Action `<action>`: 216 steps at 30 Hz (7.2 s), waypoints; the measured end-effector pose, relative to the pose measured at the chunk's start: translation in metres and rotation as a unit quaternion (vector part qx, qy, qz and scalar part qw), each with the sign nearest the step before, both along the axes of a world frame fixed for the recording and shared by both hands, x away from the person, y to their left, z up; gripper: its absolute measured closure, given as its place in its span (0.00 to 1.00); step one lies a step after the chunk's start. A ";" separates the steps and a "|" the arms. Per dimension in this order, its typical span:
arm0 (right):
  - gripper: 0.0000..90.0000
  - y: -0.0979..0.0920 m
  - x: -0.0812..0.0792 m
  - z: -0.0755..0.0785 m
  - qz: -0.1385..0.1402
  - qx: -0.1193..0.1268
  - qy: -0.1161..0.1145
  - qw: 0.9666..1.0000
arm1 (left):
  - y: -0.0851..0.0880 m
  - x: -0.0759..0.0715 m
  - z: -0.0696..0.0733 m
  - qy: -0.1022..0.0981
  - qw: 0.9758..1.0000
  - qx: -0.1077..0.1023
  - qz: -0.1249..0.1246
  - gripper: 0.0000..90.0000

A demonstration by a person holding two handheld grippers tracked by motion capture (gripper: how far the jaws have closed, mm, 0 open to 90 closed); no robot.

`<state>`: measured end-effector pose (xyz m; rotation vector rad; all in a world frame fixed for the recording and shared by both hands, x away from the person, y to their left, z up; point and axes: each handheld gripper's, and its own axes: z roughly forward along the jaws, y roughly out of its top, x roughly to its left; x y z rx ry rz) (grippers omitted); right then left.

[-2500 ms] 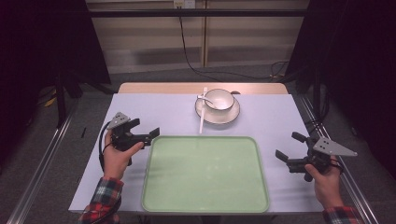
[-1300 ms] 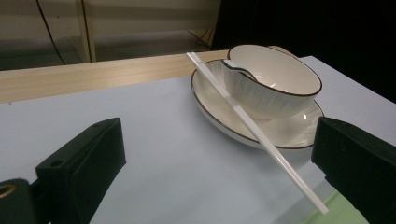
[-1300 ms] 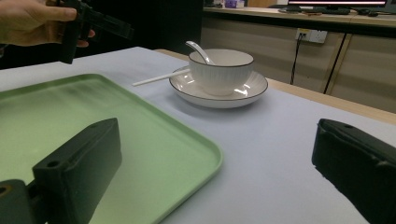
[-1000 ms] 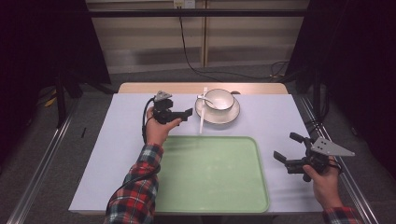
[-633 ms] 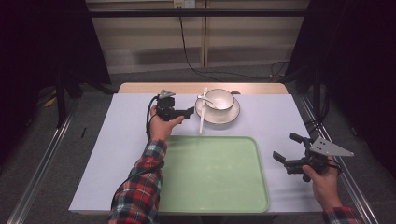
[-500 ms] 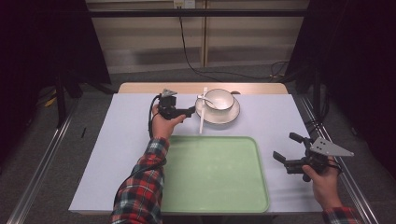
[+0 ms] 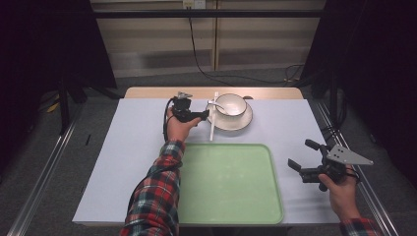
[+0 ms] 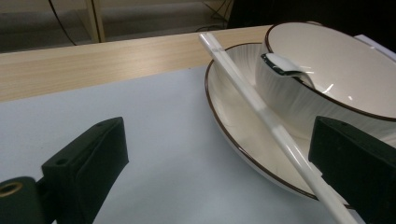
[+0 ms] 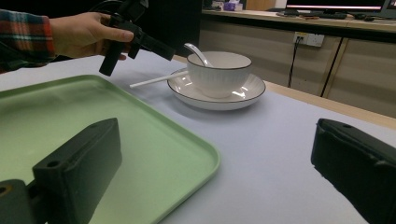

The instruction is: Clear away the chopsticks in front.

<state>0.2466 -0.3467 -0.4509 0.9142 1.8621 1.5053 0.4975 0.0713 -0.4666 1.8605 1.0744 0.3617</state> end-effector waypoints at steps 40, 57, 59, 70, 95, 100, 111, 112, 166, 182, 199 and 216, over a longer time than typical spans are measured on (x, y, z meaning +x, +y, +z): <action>0.01 -0.002 0.001 0.000 -0.004 0.002 0.002 1.000 | -0.024 0.018 -0.009 0.040 0.999 0.019 0.006 0.09; 0.01 -0.003 0.001 0.000 -0.003 0.007 0.000 1.000 | -0.025 0.017 -0.008 0.054 0.998 0.019 0.015 0.19; 0.01 -0.003 0.001 0.000 -0.003 0.008 0.002 1.000 | -0.025 0.016 -0.008 0.052 0.998 0.014 0.022 0.22; 0.02 -0.004 0.000 0.001 -0.002 0.008 0.001 1.000 | -0.030 0.014 -0.009 0.069 0.997 0.012 0.035 0.33; 0.02 -0.007 0.000 0.001 -0.003 0.016 0.002 1.000 | -0.044 0.016 -0.005 0.115 0.989 -0.004 0.088 0.77; 0.02 -0.007 0.000 0.001 -0.002 0.018 0.002 1.000 | -0.043 0.016 -0.002 0.125 0.986 0.000 0.108 0.87; 0.02 -0.011 0.001 0.001 -0.008 0.024 0.000 1.000 | -0.041 0.019 0.002 0.155 0.980 -0.013 0.128 0.94; 0.02 -0.011 0.001 0.001 -0.007 0.024 -0.001 1.000 | -0.041 0.019 0.002 0.154 0.979 -0.012 0.129 0.95; 0.02 -0.007 0.000 0.003 -0.003 0.020 -0.005 1.000 | 0.061 -0.090 0.042 0.185 0.962 -0.058 0.190 0.95; 0.02 -0.006 0.000 0.003 -0.004 0.017 -0.003 1.000 | 0.087 -0.135 0.029 0.193 0.955 -0.067 0.214 0.95; 0.02 -0.002 0.004 0.004 0.000 0.018 -0.006 1.000 | 0.104 -0.182 0.022 0.181 0.951 -0.075 0.238 0.95; 0.02 0.000 0.006 0.004 0.001 0.014 -0.005 1.000 | 0.099 -0.205 0.016 0.184 0.955 -0.085 0.216 0.95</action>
